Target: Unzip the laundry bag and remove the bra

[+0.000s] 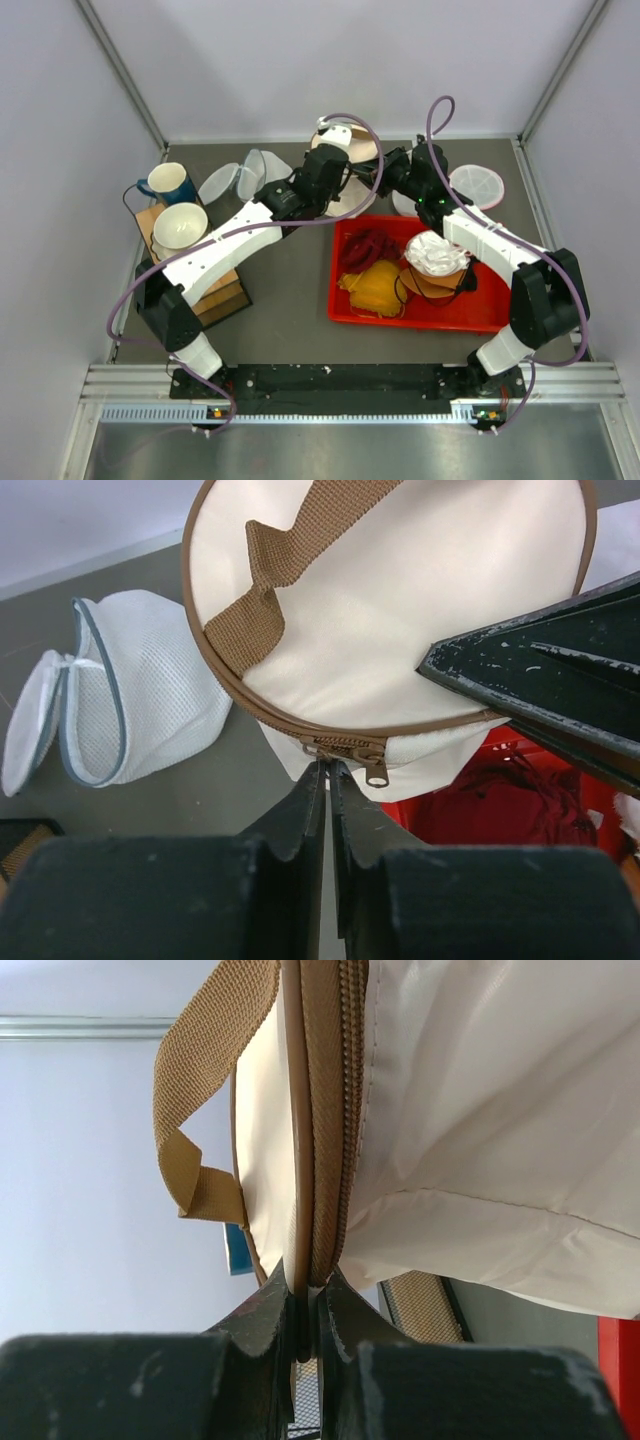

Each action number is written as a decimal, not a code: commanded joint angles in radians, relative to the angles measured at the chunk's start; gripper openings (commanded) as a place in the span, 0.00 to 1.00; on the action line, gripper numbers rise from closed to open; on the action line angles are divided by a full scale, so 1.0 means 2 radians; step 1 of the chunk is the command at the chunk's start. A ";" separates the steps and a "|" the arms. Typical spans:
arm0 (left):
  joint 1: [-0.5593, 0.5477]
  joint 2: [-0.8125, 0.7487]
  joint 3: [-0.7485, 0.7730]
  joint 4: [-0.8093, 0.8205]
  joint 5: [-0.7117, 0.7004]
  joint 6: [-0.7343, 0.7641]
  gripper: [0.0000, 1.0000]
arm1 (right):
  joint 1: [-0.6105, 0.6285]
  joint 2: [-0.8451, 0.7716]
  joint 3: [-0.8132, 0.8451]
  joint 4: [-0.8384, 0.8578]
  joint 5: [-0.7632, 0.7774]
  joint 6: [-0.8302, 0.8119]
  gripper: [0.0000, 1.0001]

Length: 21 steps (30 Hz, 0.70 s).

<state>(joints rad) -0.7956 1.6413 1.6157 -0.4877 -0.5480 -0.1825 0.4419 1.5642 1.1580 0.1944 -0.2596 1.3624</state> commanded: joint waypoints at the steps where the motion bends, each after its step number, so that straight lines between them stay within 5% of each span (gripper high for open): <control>1: 0.000 -0.006 0.013 0.021 -0.006 0.002 0.02 | -0.005 -0.034 0.010 0.039 -0.011 -0.008 0.00; 9: 0.020 -0.030 0.005 0.007 0.020 0.005 0.00 | -0.022 -0.038 0.001 0.029 -0.039 -0.048 0.00; 21: 0.122 -0.050 -0.012 0.007 0.126 -0.044 0.00 | -0.045 0.042 0.140 -0.052 -0.260 -0.175 0.00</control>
<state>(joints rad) -0.6209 1.6001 1.6154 -0.5091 -0.3828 -0.2234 0.3679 1.6291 1.3380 0.0772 -0.5686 1.1152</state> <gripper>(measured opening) 0.009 0.045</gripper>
